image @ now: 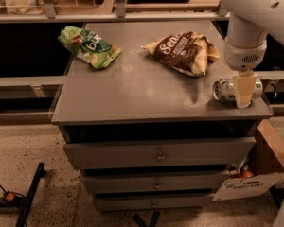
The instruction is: Knock 7up can over
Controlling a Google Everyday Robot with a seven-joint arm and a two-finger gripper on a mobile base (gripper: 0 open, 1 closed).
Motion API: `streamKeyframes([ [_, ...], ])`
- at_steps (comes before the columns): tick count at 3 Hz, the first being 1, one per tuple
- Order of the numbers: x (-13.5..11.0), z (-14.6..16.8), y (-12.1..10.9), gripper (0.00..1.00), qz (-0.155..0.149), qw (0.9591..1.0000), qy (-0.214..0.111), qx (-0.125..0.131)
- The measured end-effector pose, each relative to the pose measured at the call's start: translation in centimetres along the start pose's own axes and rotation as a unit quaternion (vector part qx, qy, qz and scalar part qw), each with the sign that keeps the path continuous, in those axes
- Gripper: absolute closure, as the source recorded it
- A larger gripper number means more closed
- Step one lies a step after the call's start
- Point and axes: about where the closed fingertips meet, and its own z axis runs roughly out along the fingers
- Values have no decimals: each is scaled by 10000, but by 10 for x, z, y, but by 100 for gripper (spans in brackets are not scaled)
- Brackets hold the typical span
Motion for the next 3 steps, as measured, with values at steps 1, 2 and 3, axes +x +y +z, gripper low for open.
streamKeyframes([
  [1,-11,-16,-10,0,12,9994,-314,139],
  [2,-10,-15,-12,0,13,9994,-303,171],
  [3,-4,-6,-14,0,56,9979,-535,349],
])
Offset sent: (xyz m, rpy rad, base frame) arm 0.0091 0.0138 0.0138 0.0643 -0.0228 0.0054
